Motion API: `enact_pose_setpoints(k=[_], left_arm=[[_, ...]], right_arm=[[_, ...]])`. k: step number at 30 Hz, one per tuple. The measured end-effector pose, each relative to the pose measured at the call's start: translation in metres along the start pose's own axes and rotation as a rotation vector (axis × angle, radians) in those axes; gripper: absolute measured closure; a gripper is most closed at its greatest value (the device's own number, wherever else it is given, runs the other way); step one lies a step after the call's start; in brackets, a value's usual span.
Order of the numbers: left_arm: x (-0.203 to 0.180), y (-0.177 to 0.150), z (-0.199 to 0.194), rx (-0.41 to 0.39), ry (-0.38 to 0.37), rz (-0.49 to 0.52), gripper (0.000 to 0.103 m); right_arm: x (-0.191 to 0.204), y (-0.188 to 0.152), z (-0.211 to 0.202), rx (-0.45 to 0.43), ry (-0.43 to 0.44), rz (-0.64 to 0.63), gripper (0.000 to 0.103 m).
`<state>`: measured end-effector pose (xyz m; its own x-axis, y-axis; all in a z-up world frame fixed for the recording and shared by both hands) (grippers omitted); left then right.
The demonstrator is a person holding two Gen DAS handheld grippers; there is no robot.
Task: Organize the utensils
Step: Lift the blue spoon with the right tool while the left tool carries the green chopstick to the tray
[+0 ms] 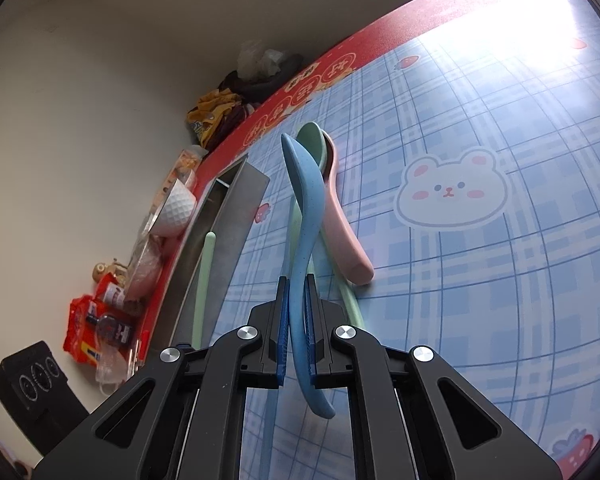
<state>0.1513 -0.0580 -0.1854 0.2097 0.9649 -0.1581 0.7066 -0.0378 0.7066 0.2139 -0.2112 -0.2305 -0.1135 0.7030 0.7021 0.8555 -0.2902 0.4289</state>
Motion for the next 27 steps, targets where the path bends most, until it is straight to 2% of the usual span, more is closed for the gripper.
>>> enact_pose_setpoints(k=[4,8,14,18,24,27], left_arm=[[0.002,0.001,-0.002,-0.013,-0.031,-0.012,0.097],[0.002,0.001,-0.004,-0.018,-0.064,-0.023,0.097],[0.006,0.002,-0.003,0.040,-0.122,-0.055,0.097],[0.011,0.008,-0.006,0.103,-0.204,-0.116,0.097],[0.026,0.027,-0.021,0.140,-0.201,-0.113,0.097],[0.039,0.046,-0.029,0.123,-0.169,-0.092,0.097]], right_arm=[[0.008,0.000,-0.008,-0.042,0.010,-0.044,0.096],[0.011,0.002,-0.010,-0.059,0.071,-0.052,0.096],[0.004,0.005,-0.011,-0.053,0.090,-0.023,0.096],[0.005,0.004,-0.010,-0.049,0.084,-0.027,0.096],[0.006,0.004,-0.009,-0.044,0.082,-0.023,0.096],[0.006,0.003,-0.008,-0.042,0.079,-0.025,0.096]])
Point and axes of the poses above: each gripper's, at about its wrist camera, not at the fingertips, and z roughly the way its jaws point, x to its left, y to its top, the point moved 5 cm from there along z, roughly the way its jaws point, and after that the axes turned 5 degrees about x, right-handed, at the moved point
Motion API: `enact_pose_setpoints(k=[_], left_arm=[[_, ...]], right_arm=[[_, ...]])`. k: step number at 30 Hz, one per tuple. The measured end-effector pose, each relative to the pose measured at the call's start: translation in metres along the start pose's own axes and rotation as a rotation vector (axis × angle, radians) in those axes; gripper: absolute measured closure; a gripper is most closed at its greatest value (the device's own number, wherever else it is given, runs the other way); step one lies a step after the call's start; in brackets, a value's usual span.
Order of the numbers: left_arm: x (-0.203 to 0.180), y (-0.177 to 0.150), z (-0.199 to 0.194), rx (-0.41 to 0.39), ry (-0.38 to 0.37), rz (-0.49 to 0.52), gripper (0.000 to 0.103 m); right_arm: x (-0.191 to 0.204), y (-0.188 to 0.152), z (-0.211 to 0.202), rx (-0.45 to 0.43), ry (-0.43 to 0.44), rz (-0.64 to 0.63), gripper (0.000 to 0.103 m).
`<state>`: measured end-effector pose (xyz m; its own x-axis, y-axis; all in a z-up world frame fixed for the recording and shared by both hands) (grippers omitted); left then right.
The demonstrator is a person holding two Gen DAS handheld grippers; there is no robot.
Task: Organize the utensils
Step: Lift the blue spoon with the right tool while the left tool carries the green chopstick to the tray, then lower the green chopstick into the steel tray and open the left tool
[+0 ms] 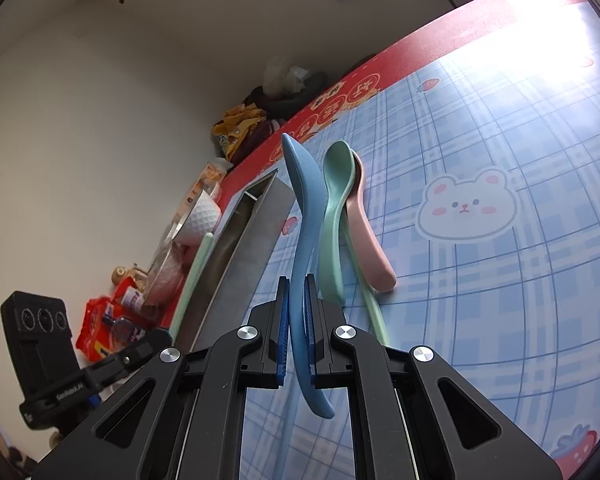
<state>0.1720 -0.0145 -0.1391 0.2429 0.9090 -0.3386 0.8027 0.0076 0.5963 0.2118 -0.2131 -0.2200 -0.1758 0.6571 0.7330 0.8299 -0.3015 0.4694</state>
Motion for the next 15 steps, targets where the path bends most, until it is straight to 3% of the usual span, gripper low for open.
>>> enact_pose_setpoints(k=[4,6,10,15], left_arm=[[0.014,0.029,-0.003,-0.011,0.047,0.041,0.097],[0.018,0.041,0.003,0.001,0.021,0.071,0.097],[0.029,0.056,0.029,0.082,0.047,0.127,0.097],[0.047,0.051,0.065,0.192,0.133,0.158,0.097]], right_arm=[[0.000,0.000,0.001,-0.002,-0.002,0.002,0.096],[-0.001,0.000,0.001,0.000,-0.003,0.003,0.096],[-0.004,0.001,0.001,-0.001,0.002,0.016,0.096],[-0.008,0.002,0.000,0.002,0.007,0.027,0.096]])
Point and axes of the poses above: each gripper's, at about its wrist camera, not at the fingertips, and z roughly the way its jaws point, x to its left, y to its top, the point moved 5 cm from there along z, roughly the way its jaws point, and after that the axes turned 5 degrees about x, right-handed, at the moved point
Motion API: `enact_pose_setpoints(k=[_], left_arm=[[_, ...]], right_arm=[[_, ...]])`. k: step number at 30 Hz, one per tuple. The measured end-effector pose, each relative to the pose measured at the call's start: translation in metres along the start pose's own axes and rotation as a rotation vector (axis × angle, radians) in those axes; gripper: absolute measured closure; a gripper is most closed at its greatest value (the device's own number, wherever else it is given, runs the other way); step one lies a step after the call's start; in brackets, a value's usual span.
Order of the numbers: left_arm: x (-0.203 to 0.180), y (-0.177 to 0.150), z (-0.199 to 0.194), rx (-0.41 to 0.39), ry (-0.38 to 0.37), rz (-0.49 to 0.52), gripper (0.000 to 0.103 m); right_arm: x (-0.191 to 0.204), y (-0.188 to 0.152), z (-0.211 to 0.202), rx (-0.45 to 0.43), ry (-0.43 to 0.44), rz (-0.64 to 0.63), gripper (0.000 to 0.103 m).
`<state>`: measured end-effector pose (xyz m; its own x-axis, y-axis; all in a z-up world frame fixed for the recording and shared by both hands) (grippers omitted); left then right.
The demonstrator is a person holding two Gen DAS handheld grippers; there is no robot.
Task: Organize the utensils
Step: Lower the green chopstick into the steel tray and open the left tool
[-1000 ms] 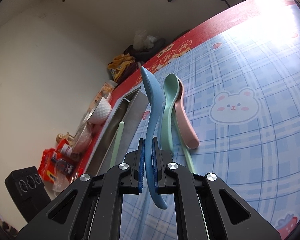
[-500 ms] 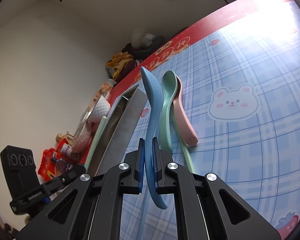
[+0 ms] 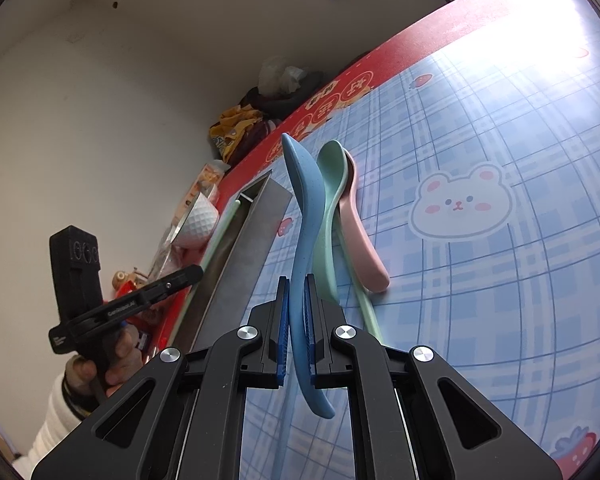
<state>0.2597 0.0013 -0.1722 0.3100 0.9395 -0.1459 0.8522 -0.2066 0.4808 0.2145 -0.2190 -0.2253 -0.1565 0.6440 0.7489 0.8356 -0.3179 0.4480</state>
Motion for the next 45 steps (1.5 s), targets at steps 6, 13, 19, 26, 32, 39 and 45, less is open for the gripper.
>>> enact_pose_setpoints(k=[6,13,19,26,32,39,45], left_arm=[[0.002,-0.004,0.025,0.085,0.036,-0.006,0.097],[0.004,-0.003,0.023,0.088,-0.010,-0.011,0.090],[0.009,-0.009,0.003,0.080,-0.006,-0.014,0.081],[0.019,-0.026,0.009,0.152,0.000,-0.053,0.080],[0.018,-0.034,0.014,0.186,-0.034,-0.074,0.080],[0.011,-0.045,0.009,0.197,-0.127,-0.088,0.092],[0.015,-0.041,-0.012,0.100,-0.078,-0.093,0.092]], right_arm=[[-0.001,0.001,0.000,0.007,0.000,0.005,0.096],[-0.001,0.001,0.002,0.010,-0.001,0.007,0.096],[0.002,0.000,0.003,0.013,-0.003,0.000,0.096],[0.002,0.000,0.005,0.011,-0.007,-0.001,0.096],[0.002,0.000,0.004,0.011,-0.005,0.006,0.096],[0.002,0.000,0.004,0.012,-0.007,0.002,0.096],[0.003,0.000,0.004,0.012,-0.006,0.000,0.096]])
Point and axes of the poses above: each gripper's, at about its wrist camera, not at the fingertips, and z roughly the way its jaws point, x to its left, y to its top, the point moved 5 cm from there along z, roughly the way its jaws point, and after that the axes turned 5 degrees about x, right-handed, at the moved point
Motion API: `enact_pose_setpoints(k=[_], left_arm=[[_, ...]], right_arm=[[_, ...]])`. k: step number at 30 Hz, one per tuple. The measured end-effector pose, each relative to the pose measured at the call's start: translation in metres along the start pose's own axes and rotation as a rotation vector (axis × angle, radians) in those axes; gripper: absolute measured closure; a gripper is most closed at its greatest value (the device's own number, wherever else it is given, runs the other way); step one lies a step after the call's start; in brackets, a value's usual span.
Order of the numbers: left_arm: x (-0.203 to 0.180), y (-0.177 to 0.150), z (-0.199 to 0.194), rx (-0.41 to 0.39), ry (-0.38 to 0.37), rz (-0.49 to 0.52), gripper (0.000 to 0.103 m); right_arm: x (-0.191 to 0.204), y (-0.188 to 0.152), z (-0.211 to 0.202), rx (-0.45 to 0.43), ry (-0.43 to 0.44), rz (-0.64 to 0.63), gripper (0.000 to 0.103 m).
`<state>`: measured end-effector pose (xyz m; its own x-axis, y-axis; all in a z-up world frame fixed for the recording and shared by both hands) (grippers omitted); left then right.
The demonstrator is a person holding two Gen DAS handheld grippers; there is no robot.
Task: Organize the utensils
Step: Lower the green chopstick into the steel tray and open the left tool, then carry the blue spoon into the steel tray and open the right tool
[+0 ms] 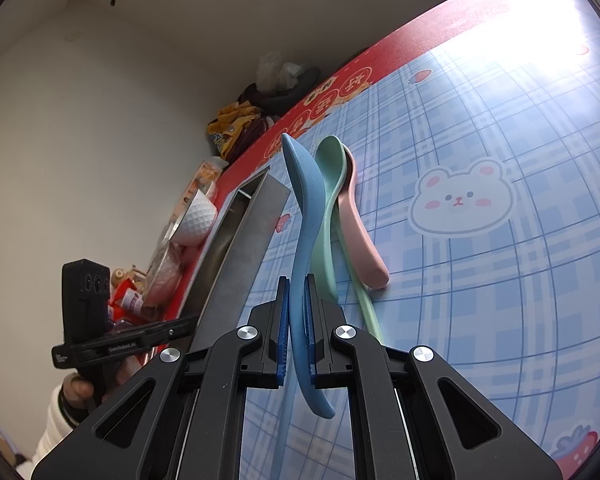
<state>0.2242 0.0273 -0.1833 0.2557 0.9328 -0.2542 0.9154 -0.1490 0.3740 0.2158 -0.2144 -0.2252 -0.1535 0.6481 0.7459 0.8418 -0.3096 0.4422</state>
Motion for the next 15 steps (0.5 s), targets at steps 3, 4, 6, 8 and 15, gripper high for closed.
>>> enact_pose_setpoints(k=[3,4,6,8,15], left_arm=[[-0.002,0.000,-0.018,-0.078,0.029,0.023,0.090],[-0.002,-0.001,-0.024,-0.108,0.038,0.032,0.090],[-0.001,-0.005,-0.037,-0.172,0.065,0.047,0.084],[0.002,-0.012,-0.050,-0.257,0.134,0.064,0.080],[0.017,-0.044,-0.062,-0.446,0.267,0.102,0.062]], right_arm=[[0.000,0.000,0.000,-0.002,0.003,-0.001,0.096],[0.000,0.000,0.000,-0.003,0.007,0.000,0.096],[-0.001,0.000,-0.002,-0.007,0.013,0.005,0.096],[-0.003,0.000,-0.003,-0.014,0.020,0.013,0.096],[0.000,0.000,0.000,0.002,-0.052,0.012,0.096]])
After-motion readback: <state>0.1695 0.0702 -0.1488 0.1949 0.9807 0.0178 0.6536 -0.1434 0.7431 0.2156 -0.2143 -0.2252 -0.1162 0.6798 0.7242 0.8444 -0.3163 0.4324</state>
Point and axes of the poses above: each gripper's, at about its wrist camera, not at the fingertips, and z roughly the way its jaws point, x to its left, y to its top, the point moved 5 cm from there along z, roughly the way its jaws point, and after that the axes turned 5 degrees about x, right-handed, at the moved point
